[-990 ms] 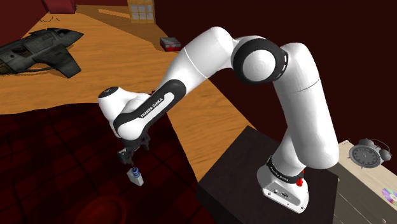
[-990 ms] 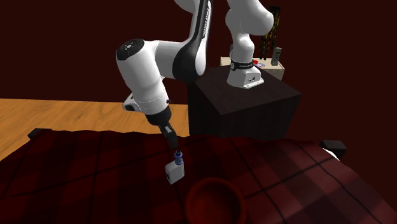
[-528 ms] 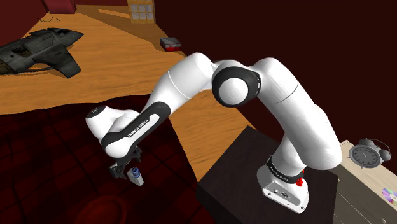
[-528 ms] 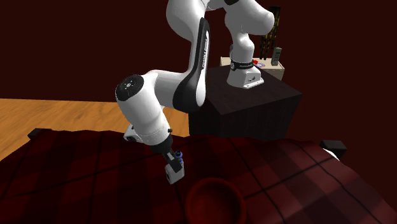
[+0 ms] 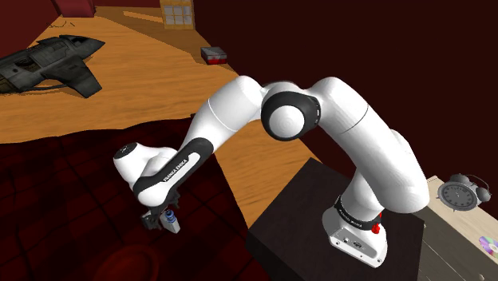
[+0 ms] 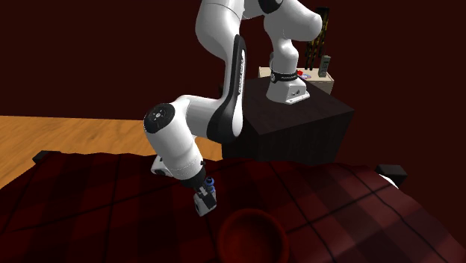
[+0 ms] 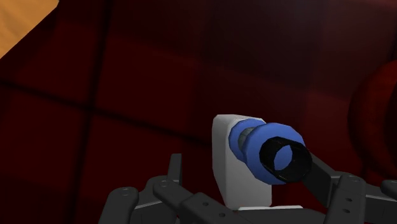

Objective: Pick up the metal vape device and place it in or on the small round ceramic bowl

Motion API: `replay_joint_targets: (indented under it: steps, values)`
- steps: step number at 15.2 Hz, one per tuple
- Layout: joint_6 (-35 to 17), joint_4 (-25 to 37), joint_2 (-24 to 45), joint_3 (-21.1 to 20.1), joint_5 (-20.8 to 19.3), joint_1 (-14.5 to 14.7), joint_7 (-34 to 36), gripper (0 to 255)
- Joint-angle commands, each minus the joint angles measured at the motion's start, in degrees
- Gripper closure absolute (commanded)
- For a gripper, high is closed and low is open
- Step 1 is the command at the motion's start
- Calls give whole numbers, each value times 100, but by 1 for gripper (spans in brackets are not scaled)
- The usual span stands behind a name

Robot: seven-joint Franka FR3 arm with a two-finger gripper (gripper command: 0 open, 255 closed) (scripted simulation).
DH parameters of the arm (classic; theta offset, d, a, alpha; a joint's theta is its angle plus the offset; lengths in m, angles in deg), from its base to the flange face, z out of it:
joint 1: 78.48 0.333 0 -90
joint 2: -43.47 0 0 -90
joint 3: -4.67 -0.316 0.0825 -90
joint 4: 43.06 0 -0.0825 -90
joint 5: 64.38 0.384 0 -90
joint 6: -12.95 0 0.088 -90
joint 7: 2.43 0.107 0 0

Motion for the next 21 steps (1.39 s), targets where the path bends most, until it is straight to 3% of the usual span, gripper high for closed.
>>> replay_joint_targets:
  steps: [1,6,7,21]
  values:
    - [-13,4,14,3,-3,3,2,0]
    - [-12,3,13,2,-3,3,2,0]
    - [-12,3,13,2,-3,3,2,255]
    - [158,-137,-296,-56,46,-46,-1,255]
